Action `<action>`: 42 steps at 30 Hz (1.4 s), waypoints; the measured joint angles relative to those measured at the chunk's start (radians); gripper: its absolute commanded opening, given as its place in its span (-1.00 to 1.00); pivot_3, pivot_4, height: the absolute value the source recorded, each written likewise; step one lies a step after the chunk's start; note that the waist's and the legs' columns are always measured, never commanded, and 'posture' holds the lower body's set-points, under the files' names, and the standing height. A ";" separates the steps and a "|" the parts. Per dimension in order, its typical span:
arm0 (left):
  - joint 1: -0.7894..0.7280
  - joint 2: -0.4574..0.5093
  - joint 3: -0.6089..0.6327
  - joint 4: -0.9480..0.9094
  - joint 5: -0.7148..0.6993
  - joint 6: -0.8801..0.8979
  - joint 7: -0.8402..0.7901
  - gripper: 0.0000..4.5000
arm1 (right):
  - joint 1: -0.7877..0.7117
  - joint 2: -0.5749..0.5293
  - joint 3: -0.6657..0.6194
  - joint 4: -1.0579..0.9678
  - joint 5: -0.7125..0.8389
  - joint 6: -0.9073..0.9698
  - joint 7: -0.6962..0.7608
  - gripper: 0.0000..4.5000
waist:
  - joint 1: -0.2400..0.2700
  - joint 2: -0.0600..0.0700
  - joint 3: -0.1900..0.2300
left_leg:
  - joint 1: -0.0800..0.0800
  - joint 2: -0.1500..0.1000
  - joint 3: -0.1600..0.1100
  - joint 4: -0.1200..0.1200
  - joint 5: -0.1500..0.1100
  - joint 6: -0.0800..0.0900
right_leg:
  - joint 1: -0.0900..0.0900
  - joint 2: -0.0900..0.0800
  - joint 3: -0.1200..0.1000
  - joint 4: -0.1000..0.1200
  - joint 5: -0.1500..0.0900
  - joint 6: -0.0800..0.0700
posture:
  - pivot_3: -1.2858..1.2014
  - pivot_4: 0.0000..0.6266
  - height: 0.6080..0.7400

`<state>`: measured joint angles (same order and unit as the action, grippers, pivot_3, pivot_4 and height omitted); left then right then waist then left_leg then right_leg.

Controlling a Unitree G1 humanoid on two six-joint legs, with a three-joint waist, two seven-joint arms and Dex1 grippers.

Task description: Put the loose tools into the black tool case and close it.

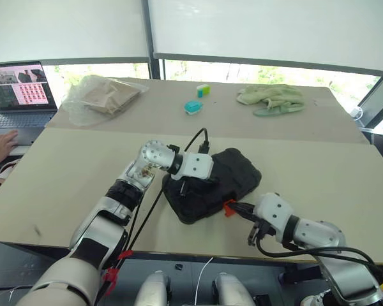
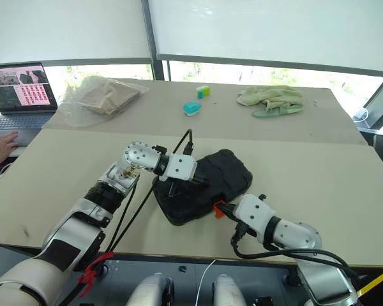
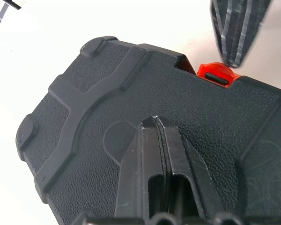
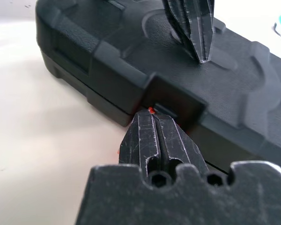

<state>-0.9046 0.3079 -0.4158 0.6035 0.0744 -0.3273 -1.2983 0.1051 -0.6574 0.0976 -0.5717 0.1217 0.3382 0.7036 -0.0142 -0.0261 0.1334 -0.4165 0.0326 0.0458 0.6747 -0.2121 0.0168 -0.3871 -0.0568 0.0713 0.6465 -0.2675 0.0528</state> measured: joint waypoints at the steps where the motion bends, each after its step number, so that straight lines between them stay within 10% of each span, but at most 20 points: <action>1: 0.000 -0.001 0.000 0.000 0.000 0.000 -0.002 -0.98 | 0.020 -0.006 -0.010 -0.017 0.020 0.024 0.009 -1.00 | 0.001 0.000 0.000 | 0.000 0.000 0.000 0.000 0.000 0.000 | 0.000 0.000 0.000 0.000 0.000 -0.001 | 0.03 -0.52 1.00; 42: -0.010 -0.001 -0.001 0.006 0.000 -0.008 -0.030 -0.98 | 0.022 0.151 0.028 0.206 -0.060 -0.120 -0.098 -1.00 | -0.001 -0.003 0.000 | 0.001 0.001 0.000 -0.005 0.000 0.000 | -0.001 0.000 0.000 -0.001 -0.002 -0.002 | 0.03 -0.52 1.00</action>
<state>-0.9147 0.3065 -0.4164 0.6099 0.0745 -0.3355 -1.3284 0.1271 -0.5067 0.1257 -0.3652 0.0613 0.2178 0.6061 -0.0148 -0.0289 0.1337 -0.4159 0.0334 0.0453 0.6701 -0.2122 0.0168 -0.3884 -0.0567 0.0714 0.6458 -0.2694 0.0511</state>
